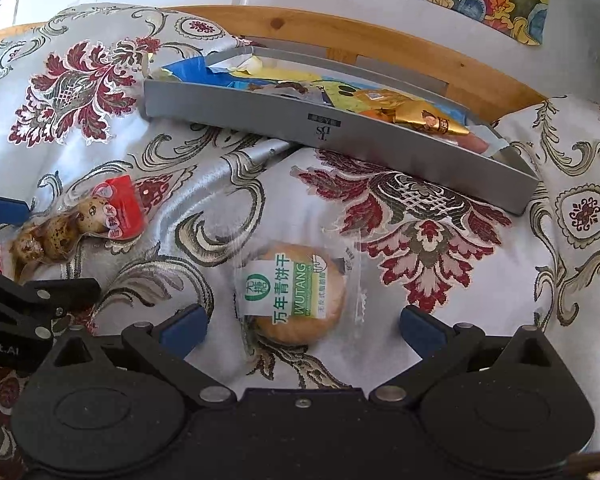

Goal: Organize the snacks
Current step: 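Grasp the quail-egg pack with the left tool while the right tool grasps the YUTANG biscuit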

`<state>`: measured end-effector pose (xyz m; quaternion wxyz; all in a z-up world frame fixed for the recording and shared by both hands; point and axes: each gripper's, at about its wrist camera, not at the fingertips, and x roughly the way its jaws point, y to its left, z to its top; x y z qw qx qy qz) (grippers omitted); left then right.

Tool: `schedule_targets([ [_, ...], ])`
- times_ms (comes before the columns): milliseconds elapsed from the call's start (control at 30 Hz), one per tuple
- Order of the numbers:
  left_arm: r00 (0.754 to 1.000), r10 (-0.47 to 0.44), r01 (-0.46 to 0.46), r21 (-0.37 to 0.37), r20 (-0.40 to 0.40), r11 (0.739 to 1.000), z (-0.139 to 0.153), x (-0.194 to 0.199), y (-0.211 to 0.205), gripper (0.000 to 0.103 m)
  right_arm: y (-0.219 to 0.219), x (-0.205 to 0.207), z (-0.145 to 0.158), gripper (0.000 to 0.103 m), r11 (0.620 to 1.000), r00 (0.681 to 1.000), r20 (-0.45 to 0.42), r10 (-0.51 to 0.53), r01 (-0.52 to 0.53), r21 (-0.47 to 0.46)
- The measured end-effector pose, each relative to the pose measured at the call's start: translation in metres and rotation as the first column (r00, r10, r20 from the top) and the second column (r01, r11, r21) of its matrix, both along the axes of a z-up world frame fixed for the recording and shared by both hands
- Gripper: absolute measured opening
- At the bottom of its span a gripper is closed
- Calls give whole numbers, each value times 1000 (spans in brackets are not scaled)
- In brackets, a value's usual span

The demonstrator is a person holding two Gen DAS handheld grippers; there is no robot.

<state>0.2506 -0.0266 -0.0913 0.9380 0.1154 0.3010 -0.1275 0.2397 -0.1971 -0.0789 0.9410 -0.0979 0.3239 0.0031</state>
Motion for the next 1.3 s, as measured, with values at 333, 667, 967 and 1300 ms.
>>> schedule_targets([
  [333, 1000, 2, -2, -2, 0, 1000, 0, 0, 0, 102, -3, 1, -1, 101, 999, 1000, 7, -10, 10, 35],
  [667, 1000, -22, 22, -25, 2, 999, 1, -4, 0, 90, 7, -3, -2, 83, 999, 999, 25, 35, -35, 19],
  [967, 1000, -28, 27, -59, -8, 998, 3, -4, 2, 64, 11, -5, -2, 65, 998, 997, 38, 63, -64, 23],
  [1300, 998, -4, -1, -87, -65, 996, 7, -3, 0, 52, 10, -6, -1, 56, 996, 997, 38, 65, -67, 63],
])
